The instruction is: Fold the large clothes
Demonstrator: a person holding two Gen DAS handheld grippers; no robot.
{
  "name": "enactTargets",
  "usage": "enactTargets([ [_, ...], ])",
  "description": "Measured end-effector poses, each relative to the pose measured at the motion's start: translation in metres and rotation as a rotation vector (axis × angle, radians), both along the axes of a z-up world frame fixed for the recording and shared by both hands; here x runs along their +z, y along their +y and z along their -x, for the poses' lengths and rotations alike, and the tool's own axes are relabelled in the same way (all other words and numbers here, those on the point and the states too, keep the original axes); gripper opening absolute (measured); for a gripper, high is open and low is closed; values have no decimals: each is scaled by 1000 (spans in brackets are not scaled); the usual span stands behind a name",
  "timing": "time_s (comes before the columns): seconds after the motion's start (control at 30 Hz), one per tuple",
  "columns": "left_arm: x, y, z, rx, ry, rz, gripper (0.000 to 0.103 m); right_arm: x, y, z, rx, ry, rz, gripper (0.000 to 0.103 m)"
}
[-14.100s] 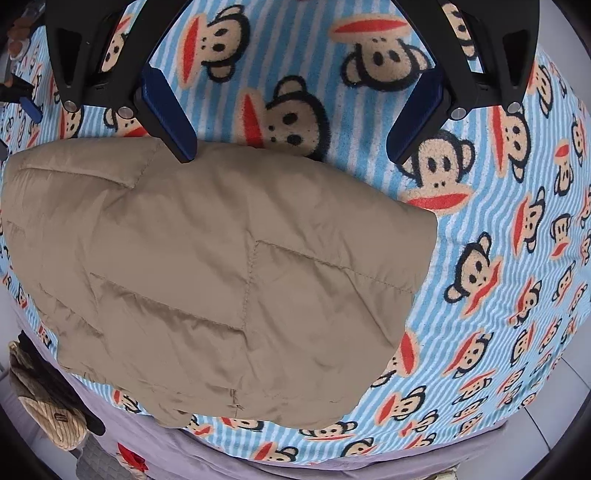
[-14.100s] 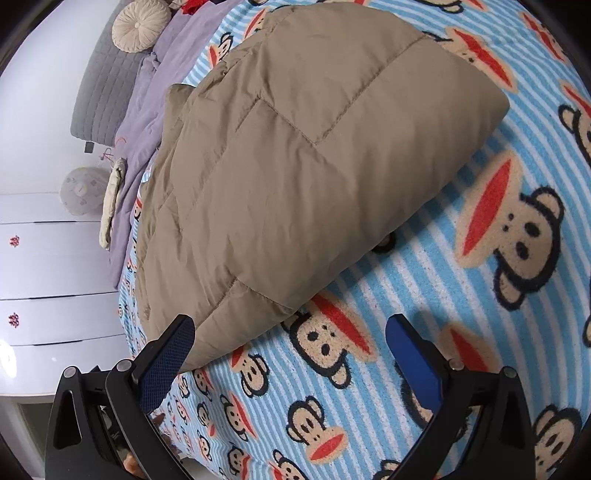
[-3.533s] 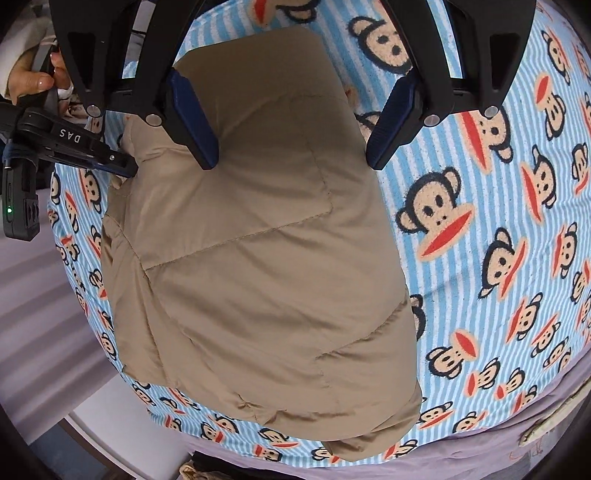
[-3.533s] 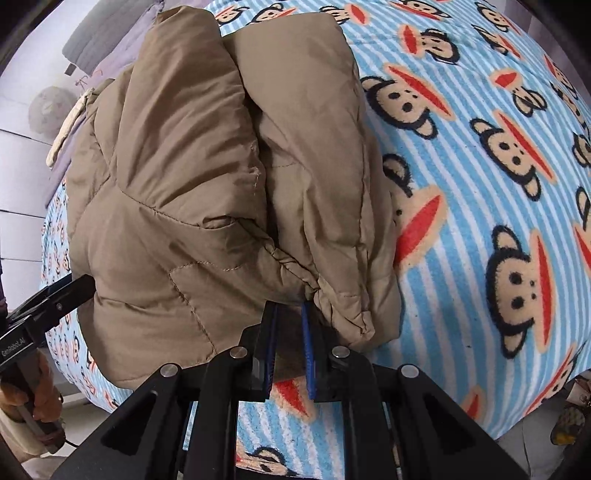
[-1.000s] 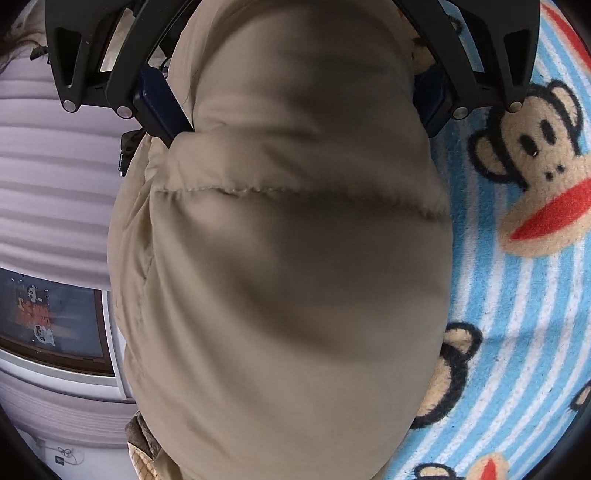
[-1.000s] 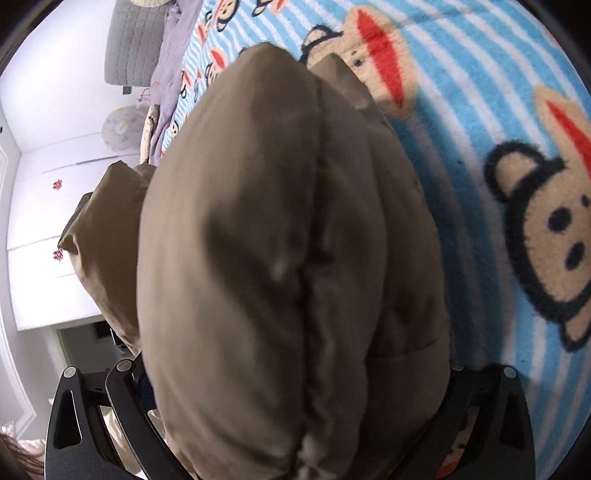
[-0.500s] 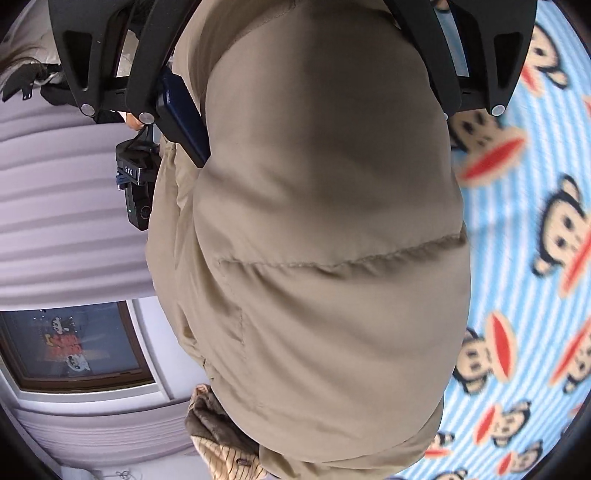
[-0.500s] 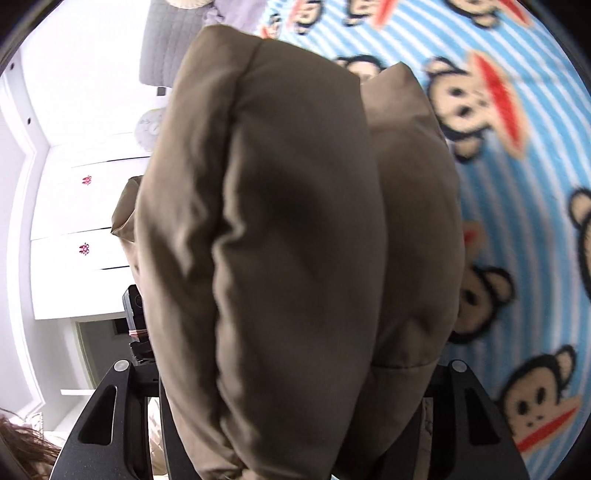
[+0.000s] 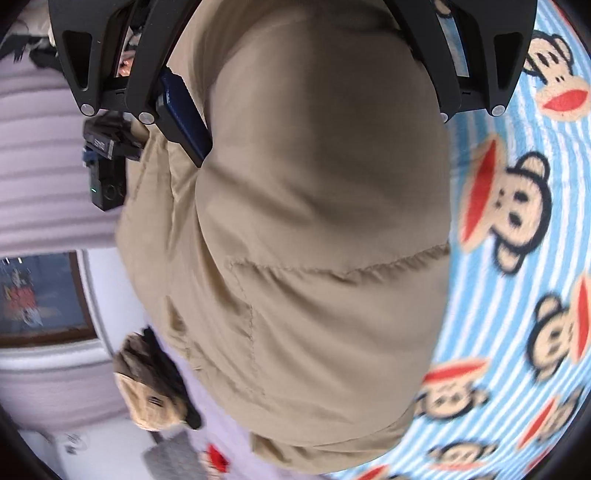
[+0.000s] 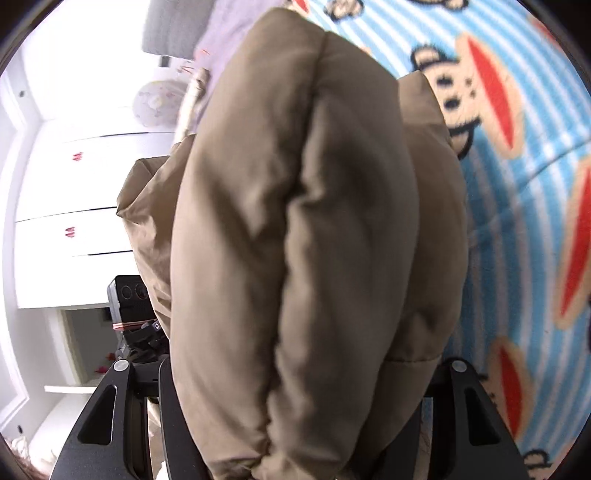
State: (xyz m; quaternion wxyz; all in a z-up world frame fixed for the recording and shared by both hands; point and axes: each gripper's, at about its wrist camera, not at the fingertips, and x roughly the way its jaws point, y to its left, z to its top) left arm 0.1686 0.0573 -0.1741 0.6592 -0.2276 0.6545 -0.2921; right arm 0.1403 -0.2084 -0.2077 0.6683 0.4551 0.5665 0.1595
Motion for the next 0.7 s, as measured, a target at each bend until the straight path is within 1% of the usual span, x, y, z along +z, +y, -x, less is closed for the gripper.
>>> enactTargets([
  [0.03,-7,2,3,13,5,1,90,-5,4,-2,2,21,20,62],
  [0.07,-12,0,11,18,-6,-1,91,-6,6,-1,1,35,34,63],
  [0.13,-7,-5,16,20,-33,-20,91,0,3,2,-3,58,82,63],
  [0.2,1,-3,24,14,-52,-59,91,17,-5,7,-13,64,163,63],
  [0.27,2,5,24,20,-89,-114,91,42,-13,19,-57,33,252,63],
  [0.3,8,6,25,28,-111,-141,91,55,-17,26,-87,4,281,64],
  [0.33,8,10,28,35,-129,-163,90,68,-19,33,-111,-30,281,63],
  [0.37,15,12,28,41,-152,-184,90,81,-18,40,-127,-77,258,62],
  [0.4,28,13,25,44,-174,-198,90,90,-15,46,-124,-128,205,56],
  [0.43,32,19,23,46,-199,-210,90,97,-8,47,-105,-162,144,55],
  [0.47,41,18,23,48,-226,-220,90,98,2,50,-73,-175,101,55],
  [0.5,51,16,19,48,-258,-223,90,97,14,45,-36,-171,88,55],
  [0.53,61,14,14,44,-292,-215,90,93,19,41,0,-148,113,55],
  [0.57,71,8,12,32,-321,-202,90,86,27,34,26,-113,158,55],
  [0.6,78,4,10,15,-342,-191,90,76,39,35,43,-63,206,55],
  [0.63,85,-9,4,-10,-364,-186,90,65,44,33,56,-20,232,51],
  [0.67,89,-19,-2,-35,-386,-191,90,53,45,38,66,-4,237,43],
  [0.7,89,-35,-6,-63,-407,-211,90,46,49,40,79,-3,232,21],
])
